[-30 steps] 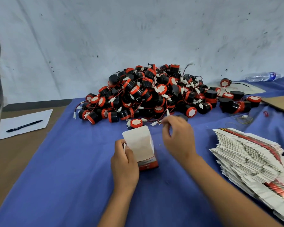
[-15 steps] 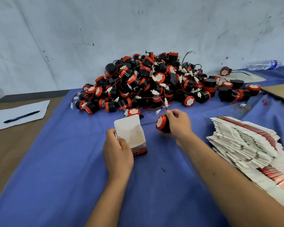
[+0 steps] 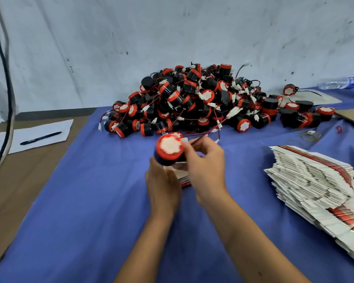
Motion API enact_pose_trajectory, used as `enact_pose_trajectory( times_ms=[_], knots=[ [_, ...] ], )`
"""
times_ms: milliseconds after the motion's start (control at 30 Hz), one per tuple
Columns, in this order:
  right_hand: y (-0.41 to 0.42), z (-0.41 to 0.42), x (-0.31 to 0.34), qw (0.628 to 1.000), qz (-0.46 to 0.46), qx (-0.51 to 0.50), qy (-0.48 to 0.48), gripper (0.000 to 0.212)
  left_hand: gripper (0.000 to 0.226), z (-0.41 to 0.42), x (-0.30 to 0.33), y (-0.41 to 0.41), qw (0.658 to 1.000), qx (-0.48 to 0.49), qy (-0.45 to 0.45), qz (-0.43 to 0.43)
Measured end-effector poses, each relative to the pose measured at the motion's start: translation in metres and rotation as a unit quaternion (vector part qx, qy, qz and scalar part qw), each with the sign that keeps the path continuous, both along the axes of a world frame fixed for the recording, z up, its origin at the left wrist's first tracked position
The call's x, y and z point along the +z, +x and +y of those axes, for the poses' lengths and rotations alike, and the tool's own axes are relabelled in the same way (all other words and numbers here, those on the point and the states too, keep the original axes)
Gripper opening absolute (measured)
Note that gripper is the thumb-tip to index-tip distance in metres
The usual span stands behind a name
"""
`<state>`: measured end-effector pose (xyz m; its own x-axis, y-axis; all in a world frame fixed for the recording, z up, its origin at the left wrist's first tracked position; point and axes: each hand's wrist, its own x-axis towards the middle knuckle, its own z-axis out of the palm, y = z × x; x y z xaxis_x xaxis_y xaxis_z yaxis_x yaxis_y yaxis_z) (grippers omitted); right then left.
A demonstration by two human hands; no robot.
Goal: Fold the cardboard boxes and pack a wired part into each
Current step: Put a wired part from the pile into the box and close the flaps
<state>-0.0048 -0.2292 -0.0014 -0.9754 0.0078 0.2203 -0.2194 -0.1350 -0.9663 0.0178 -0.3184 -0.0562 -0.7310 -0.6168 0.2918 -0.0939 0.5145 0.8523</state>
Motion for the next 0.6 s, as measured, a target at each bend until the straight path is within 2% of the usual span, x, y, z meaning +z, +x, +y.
enact_pose_trajectory(
  times_ms=[33,100,167,200,267,367,467,533,600],
  knots=[
    [0.001,-0.003,-0.002,0.994,0.045,-0.018,0.099,0.022,0.022,-0.001,-0.003,-0.001,1.0,-0.004,0.012,-0.002],
    [0.001,-0.005,-0.008,0.946,0.128,-0.076,0.288,0.016,0.028,-0.001,-0.004,0.001,0.999,-0.006,0.042,0.006],
    [-0.001,-0.003,-0.011,0.896,0.15,-0.118,0.402,0.016,0.028,-0.002,-0.004,0.002,0.999,-0.018,0.04,0.015],
    [-0.005,-0.001,-0.013,0.887,0.157,-0.125,0.417,0.017,0.028,-0.003,-0.004,0.003,0.999,-0.023,0.032,0.019],
    [-0.012,0.006,-0.012,0.893,0.17,-0.135,0.394,0.013,0.024,-0.006,-0.006,0.002,0.999,-0.03,0.022,0.022],
    [-0.016,0.014,-0.01,0.891,0.165,-0.135,0.401,0.023,0.015,-0.008,-0.008,0.0,0.998,-0.037,0.036,0.031],
    [-0.016,0.016,-0.007,0.851,0.171,-0.095,0.488,0.015,0.019,-0.006,-0.008,-0.002,0.996,-0.046,0.065,0.046],
    [-0.014,0.012,-0.001,0.821,0.163,-0.072,0.542,0.018,0.017,-0.005,-0.008,-0.001,0.995,-0.05,0.073,0.047],
    [-0.011,0.005,0.004,0.818,0.152,-0.06,0.552,0.019,0.013,-0.004,-0.008,-0.001,0.994,-0.058,0.078,0.043]
  ],
)
